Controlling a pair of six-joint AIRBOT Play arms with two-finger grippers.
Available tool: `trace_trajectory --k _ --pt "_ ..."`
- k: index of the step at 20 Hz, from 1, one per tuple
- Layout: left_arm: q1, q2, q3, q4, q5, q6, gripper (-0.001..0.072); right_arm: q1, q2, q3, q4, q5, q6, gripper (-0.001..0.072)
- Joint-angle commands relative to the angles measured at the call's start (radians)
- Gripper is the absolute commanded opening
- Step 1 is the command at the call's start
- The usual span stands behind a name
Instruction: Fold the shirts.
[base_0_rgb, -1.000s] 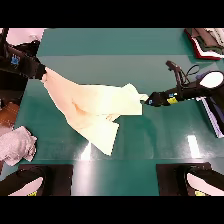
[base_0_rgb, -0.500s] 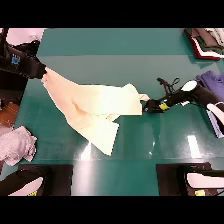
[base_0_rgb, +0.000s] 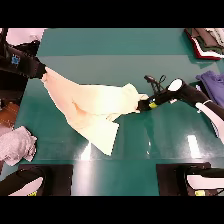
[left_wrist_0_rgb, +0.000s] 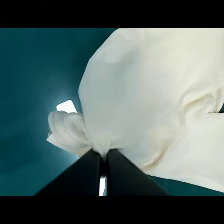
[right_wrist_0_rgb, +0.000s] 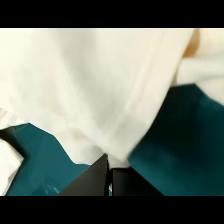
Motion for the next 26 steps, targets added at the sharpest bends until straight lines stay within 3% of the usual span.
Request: trace_trajectory --k 1,7,14,20,24,26 --pt "0.001 0.014 0.053 0.080 0.065 -0.015 0.0027 -0.011 0.100 0.114 0.010 0.027 -0.009 0.0014" --pt "0.001 0.026 0.460 0.088 0.096 -0.027 0.0026 -0.171 0.437 0.523 0.009 -0.001 0.047 0.0014" --pt "0.001 0.272 0.476 -0.084 0.398 -0.027 0.0026 -0.478 0.669 0.856 0.004 0.094 0.132 0.0013" --pt "0.001 0.324 0.473 -0.148 0.441 -0.042 0.0025 -0.810 0.651 1.005 0.009 0.262 0.259 0.0013" --pt "0.001 0.282 0.306 -0.024 0.383 -0.044 0.0025 -0.818 0.517 0.946 0.062 0.454 0.335 0.0013" --pt "0.001 0.204 0.204 0.011 0.273 -0.045 0.0025 -0.771 0.433 0.871 0.029 0.542 0.348 0.0013"
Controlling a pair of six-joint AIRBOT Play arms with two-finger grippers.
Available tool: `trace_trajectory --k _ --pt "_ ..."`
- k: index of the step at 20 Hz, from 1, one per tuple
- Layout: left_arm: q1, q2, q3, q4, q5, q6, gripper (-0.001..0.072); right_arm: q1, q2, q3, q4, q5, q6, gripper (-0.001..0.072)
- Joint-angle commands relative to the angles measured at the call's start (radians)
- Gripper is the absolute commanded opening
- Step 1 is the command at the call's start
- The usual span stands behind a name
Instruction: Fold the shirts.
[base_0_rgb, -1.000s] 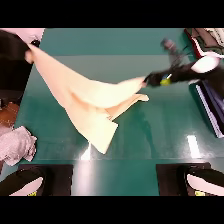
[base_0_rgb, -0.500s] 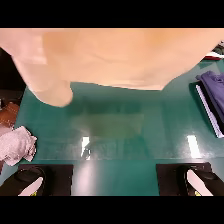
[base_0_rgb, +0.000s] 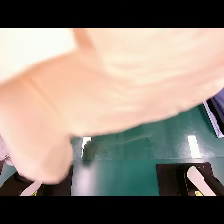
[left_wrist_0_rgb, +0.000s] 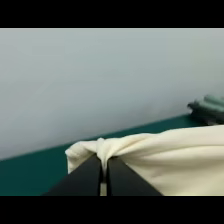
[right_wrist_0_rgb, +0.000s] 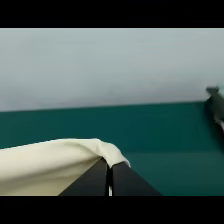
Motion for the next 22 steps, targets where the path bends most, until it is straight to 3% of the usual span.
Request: trace_trajectory --k 1,3,5,9,12,13,14,15,16,17,18,19,22 --pt "0.001 -0.122 -0.152 0.072 -0.174 0.002 0.0025 0.058 -0.139 -0.103 -0.051 0.182 0.051 0.0012" --pt "0.001 -0.260 -0.218 0.072 -0.262 0.006 0.0026 0.175 -0.227 -0.187 -0.167 0.210 0.051 0.0013" --pt "0.001 -0.393 -0.277 0.071 -0.269 0.013 0.0026 0.286 -0.309 -0.265 -0.274 0.196 0.045 0.0013" --pt "0.001 -0.621 -0.299 0.071 -0.171 0.007 0.0027 0.433 -0.470 -0.392 -0.349 0.013 0.005 0.0014" --pt "0.001 -0.690 -0.299 0.080 -0.094 -0.018 0.0027 0.461 -0.563 -0.415 -0.346 -0.118 0.005 0.0017" --pt "0.001 -0.691 -0.299 0.095 -0.071 -0.018 0.0079 0.460 -0.586 -0.405 -0.344 -0.140 0.005 0.0019" --pt "0.001 -0.690 -0.293 0.122 -0.062 -0.031 0.0360 0.460 -0.601 -0.389 -0.340 -0.143 0.005 0.0071" --pt "0.003 -0.690 -0.279 0.167 -0.073 -0.059 0.0567 0.455 -0.613 -0.365 -0.340 -0.137 0.004 0.0362" --pt "0.008 -0.690 -0.261 0.198 -0.103 -0.061 0.0562 0.447 -0.620 -0.338 -0.340 -0.121 0.004 0.0511" --pt "0.021 -0.690 -0.241 0.206 -0.144 -0.061 0.0459 0.438 -0.620 -0.308 -0.340 -0.101 0.004 0.0507" --pt "0.042 -0.689 -0.225 0.201 -0.194 -0.062 0.0399 0.429 -0.616 -0.280 -0.339 -0.078 -0.001 0.0451" --pt "0.068 -0.680 -0.227 0.194 -0.238 -0.064 0.0397 0.423 -0.606 -0.257 -0.340 -0.048 -0.026 0.0350" --pt "0.150 -0.625 -0.306 0.111 -0.313 -0.080 0.0395 0.393 -0.549 -0.243 -0.339 -0.006 -0.055 0.0334"
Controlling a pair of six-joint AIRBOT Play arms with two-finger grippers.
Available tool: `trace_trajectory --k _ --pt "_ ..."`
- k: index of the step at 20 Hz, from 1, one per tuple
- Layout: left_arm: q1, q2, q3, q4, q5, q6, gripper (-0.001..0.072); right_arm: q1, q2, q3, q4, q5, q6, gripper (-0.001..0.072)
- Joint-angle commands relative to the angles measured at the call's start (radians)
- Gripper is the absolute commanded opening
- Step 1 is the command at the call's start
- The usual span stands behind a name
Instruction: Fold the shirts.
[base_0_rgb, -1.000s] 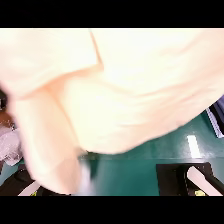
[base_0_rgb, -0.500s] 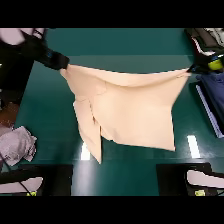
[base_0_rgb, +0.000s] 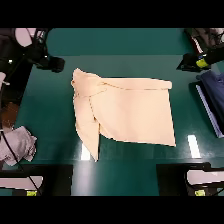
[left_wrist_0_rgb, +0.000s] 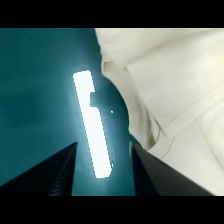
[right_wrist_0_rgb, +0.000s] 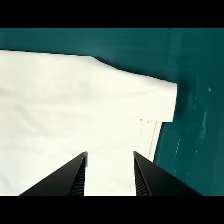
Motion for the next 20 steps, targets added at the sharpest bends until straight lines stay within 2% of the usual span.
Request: trace_trajectory --k 1,2,3,5,8,10,15,20 --pt "0.083 0.071 -0.112 -0.110 -0.079 -0.014 0.0387 -0.026 0.049 0.028 0.000 0.050 -0.027 0.0335" --pt "0.100 0.118 -0.206 -0.153 -0.060 -0.010 0.0320 -0.037 0.068 0.028 0.000 0.057 -0.027 0.0335" --pt "0.110 0.170 -0.309 -0.176 -0.031 -0.010 0.0299 -0.041 0.085 0.028 0.000 0.061 -0.027 0.0334" --pt "0.111 0.289 -0.543 -0.204 0.051 -0.011 0.0299 -0.041 0.114 0.028 0.000 0.062 -0.027 0.0335" --pt "0.111 0.436 -0.880 -0.372 0.173 -0.003 0.0299 -0.038 0.134 0.028 0.000 0.064 -0.027 0.0334" --pt "0.111 0.466 -1.032 -0.469 0.209 0.032 0.0299 -0.038 0.135 0.028 0.000 0.076 -0.027 0.0334" --pt "0.111 0.465 -1.196 -0.724 0.352 0.127 0.0300 -0.038 0.135 0.028 0.000 0.102 -0.027 0.0334" --pt "0.111 0.452 -1.221 -0.726 0.391 0.140 0.0299 -0.038 0.135 0.028 0.000 0.111 -0.027 0.0335"
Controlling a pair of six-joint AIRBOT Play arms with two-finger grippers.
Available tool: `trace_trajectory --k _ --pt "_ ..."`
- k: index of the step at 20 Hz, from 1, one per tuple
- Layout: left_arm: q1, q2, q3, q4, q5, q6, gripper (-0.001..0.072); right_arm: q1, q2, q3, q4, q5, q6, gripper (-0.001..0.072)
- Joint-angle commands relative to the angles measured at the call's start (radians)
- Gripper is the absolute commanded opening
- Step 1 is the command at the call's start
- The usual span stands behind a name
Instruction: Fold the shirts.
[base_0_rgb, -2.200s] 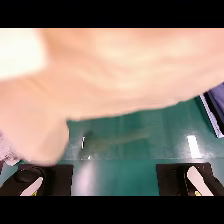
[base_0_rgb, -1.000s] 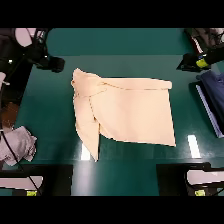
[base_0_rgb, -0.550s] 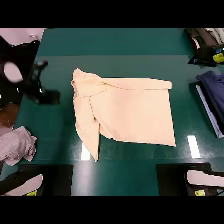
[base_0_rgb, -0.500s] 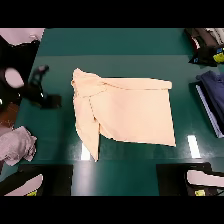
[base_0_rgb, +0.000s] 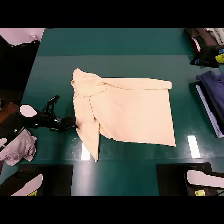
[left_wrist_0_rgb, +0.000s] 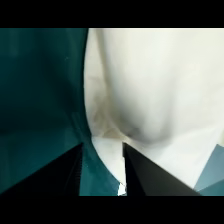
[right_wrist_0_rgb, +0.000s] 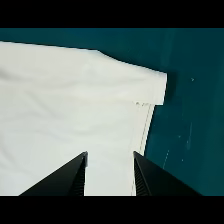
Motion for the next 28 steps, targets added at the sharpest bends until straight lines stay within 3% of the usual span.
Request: trace_trajectory --k 1,8,9,10,12,15,19,27,28 --pt "0.001 -0.013 -0.034 -0.040 0.040 0.019 0.0298 0.000 0.001 0.000 0.000 0.012 0.000 0.0334" --pt "-0.001 -0.068 -0.034 -0.092 0.089 0.020 0.0297 0.000 0.001 0.000 0.000 0.036 0.000 0.0334" --pt "-0.001 -0.068 -0.034 -0.119 0.110 0.020 0.0267 0.000 0.001 0.000 0.000 0.040 0.000 0.0334" --pt "-0.001 -0.067 -0.033 -0.130 0.118 0.027 0.0019 0.000 0.001 0.000 0.000 0.051 0.000 0.0334" --pt "-0.001 -0.067 -0.018 -0.126 0.084 0.047 0.0026 -0.002 0.001 0.000 -0.002 0.089 -0.001 0.0334" --pt "-0.001 -0.031 0.082 0.002 -0.031 0.045 0.0025 -0.019 0.015 -0.039 -0.006 0.141 -0.008 0.0334" --pt "-0.001 0.121 0.241 0.166 -0.127 0.016 0.0026 -0.079 0.141 -0.366 -0.004 0.123 -0.037 0.0334" --pt "-0.001 0.227 0.308 0.170 -0.190 0.019 0.0027 -0.192 0.425 -1.186 0.003 -0.084 -0.137 0.0340" --pt "-0.001 0.227 0.308 0.170 -0.191 0.019 0.0026 -0.192 0.441 -1.239 0.017 -0.102 -0.147 0.0375"
